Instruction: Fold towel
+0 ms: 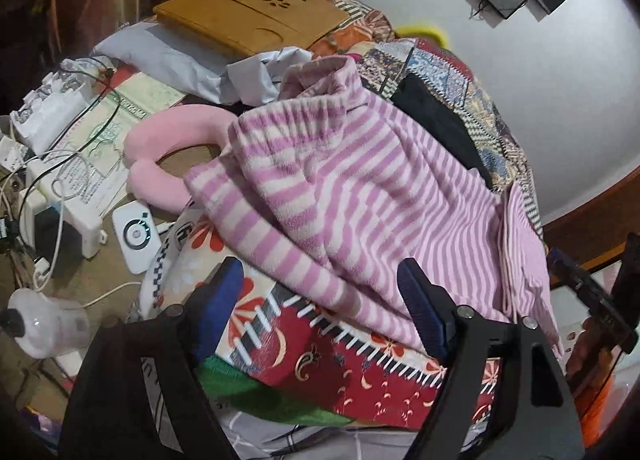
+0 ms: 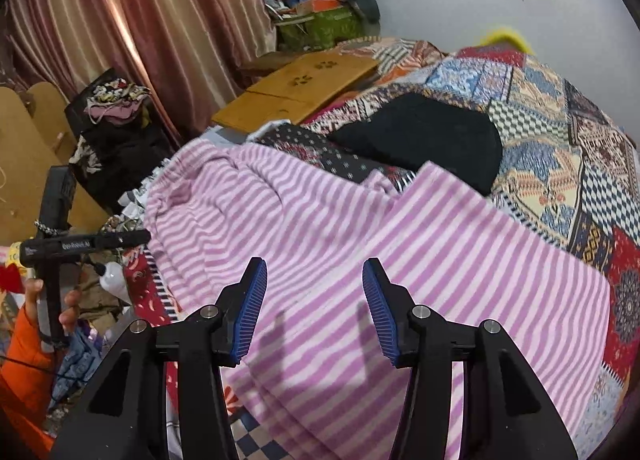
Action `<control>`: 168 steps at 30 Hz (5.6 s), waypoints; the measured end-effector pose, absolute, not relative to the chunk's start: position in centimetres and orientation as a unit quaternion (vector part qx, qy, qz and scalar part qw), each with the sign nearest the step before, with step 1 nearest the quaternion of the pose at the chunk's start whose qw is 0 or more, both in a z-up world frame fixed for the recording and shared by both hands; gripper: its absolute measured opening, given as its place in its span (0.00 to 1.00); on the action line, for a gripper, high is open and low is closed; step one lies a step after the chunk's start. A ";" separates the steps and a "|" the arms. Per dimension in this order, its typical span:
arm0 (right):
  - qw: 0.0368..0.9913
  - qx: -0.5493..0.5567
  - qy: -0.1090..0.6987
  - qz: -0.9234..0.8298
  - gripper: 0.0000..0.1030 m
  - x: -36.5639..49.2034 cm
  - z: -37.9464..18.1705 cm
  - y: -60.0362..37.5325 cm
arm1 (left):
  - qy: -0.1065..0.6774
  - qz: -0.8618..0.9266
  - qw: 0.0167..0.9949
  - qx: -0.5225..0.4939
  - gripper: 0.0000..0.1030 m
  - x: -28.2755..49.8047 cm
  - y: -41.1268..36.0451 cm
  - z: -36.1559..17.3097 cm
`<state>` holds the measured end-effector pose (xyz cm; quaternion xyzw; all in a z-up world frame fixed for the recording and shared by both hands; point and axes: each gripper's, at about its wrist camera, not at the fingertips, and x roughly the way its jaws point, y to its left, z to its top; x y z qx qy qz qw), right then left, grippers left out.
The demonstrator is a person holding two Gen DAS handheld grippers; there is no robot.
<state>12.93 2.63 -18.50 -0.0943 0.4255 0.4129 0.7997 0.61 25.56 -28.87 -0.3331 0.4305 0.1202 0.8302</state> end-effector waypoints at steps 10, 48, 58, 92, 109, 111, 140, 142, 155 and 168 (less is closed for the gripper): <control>0.802 -0.095 0.448 0.384 0.45 13.5 -19.8 1.1 | 0.422 0.111 0.823 -0.364 0.77 4.2 27.3 -30.7; 0.822 -0.037 0.443 0.355 0.54 12.7 -18.5 -5.9 | 0.310 0.009 0.940 -0.144 0.13 14.7 14.4 -12.5; 0.815 0.000 0.470 0.339 0.52 12.1 -21.5 -10.0 | 0.294 -0.097 0.946 -0.092 0.13 18.8 2.7 -8.5; 0.864 0.094 0.429 0.248 0.53 10.9 -19.4 -22.8 | 0.427 -0.182 0.886 0.012 0.30 19.7 -10.3 -18.7; 0.822 0.134 0.487 0.261 0.58 12.9 -21.8 -17.0 | 0.484 -0.146 0.861 -0.059 0.44 17.3 -2.7 -27.1; 0.824 0.146 0.486 0.252 0.61 13.2 -21.6 -16.8 | 0.480 -0.148 0.863 -0.055 0.45 17.1 -2.8 -27.2; 0.858 0.173 0.421 0.239 0.16 13.4 -19.1 -16.7 | 0.464 -0.171 0.868 -0.042 0.65 16.1 -3.8 -26.0; 0.862 0.178 0.406 0.245 0.15 12.7 -18.1 -16.9 | 0.461 -0.173 0.869 -0.044 0.65 15.7 -3.5 -25.4; 0.843 0.188 0.451 0.226 0.19 9.2 -19.9 -19.1 | 0.454 -0.129 0.881 -0.045 0.70 14.2 -0.1 -23.6; 0.845 0.123 0.477 0.210 0.41 8.1 -19.1 -20.7 | 0.481 -0.015 0.875 -0.052 0.77 15.2 7.5 -26.2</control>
